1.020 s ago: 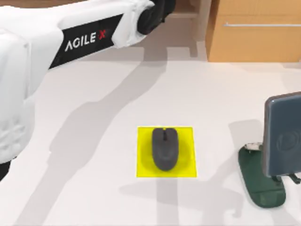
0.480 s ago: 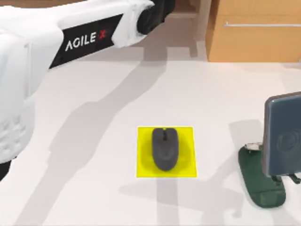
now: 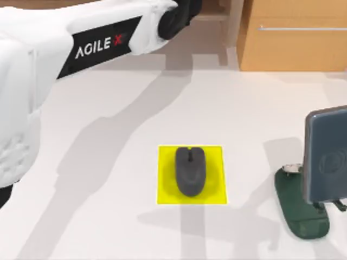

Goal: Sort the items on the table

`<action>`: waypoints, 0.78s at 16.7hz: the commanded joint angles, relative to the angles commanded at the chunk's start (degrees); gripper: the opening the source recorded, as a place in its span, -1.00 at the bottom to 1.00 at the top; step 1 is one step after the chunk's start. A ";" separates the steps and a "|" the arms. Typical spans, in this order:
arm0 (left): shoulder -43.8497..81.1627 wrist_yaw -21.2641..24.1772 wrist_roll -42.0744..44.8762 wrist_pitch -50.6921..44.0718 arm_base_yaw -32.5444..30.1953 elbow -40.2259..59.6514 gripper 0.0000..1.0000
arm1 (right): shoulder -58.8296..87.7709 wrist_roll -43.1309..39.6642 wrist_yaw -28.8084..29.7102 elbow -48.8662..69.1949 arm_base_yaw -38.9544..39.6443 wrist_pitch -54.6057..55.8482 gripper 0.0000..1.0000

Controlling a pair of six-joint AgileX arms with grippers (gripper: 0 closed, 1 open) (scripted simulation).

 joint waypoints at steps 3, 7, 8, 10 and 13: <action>0.00 0.00 0.00 0.00 0.00 0.00 0.21 | 0.00 0.00 0.00 0.00 0.00 0.00 1.00; 0.00 0.00 0.00 0.00 0.00 0.00 0.81 | 0.00 0.00 0.00 0.00 0.00 0.00 1.00; 0.00 0.00 0.00 0.00 0.00 0.00 0.96 | 0.00 0.00 0.00 0.00 0.00 0.00 1.00; 0.00 0.00 0.00 0.00 0.00 0.00 1.00 | 0.00 0.00 0.00 0.00 0.00 0.00 1.00; 0.00 0.00 0.00 0.00 0.00 0.00 1.00 | 0.00 0.00 0.00 0.00 0.00 0.00 1.00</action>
